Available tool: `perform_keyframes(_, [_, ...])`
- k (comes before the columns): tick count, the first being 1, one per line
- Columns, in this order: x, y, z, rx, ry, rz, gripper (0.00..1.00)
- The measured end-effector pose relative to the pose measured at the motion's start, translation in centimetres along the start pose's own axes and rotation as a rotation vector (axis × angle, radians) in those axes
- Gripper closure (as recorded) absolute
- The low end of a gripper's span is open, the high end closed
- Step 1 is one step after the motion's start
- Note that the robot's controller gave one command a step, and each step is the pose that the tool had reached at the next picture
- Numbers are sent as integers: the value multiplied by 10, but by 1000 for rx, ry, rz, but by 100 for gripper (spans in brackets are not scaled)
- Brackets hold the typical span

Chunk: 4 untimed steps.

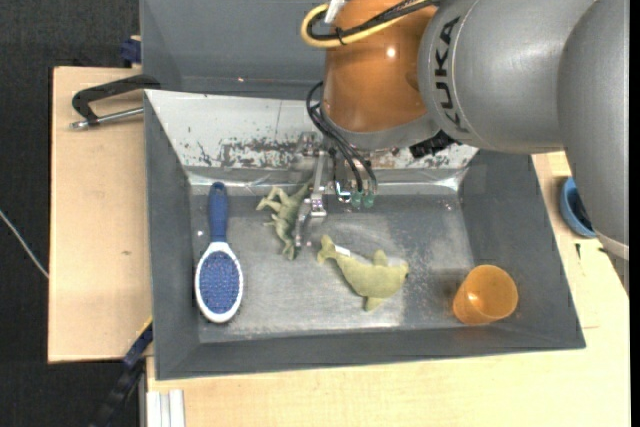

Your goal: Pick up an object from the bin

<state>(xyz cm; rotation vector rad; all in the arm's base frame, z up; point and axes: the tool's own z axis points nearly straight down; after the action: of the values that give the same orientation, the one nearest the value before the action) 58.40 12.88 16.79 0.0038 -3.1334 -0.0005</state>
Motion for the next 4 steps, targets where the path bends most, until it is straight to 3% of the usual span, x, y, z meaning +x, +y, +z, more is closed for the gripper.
perform_keyframes(1, [38, -55, 96, 1, -14, -419, 0])
perform_keyframes(2, [39, -55, 95, 1, -9, -420, 100])
perform_keyframes(3, [39, -55, 96, 1, -13, -420, 0])
perform_keyframes(4, [58, -65, 71, 1, -8, -388, 0])
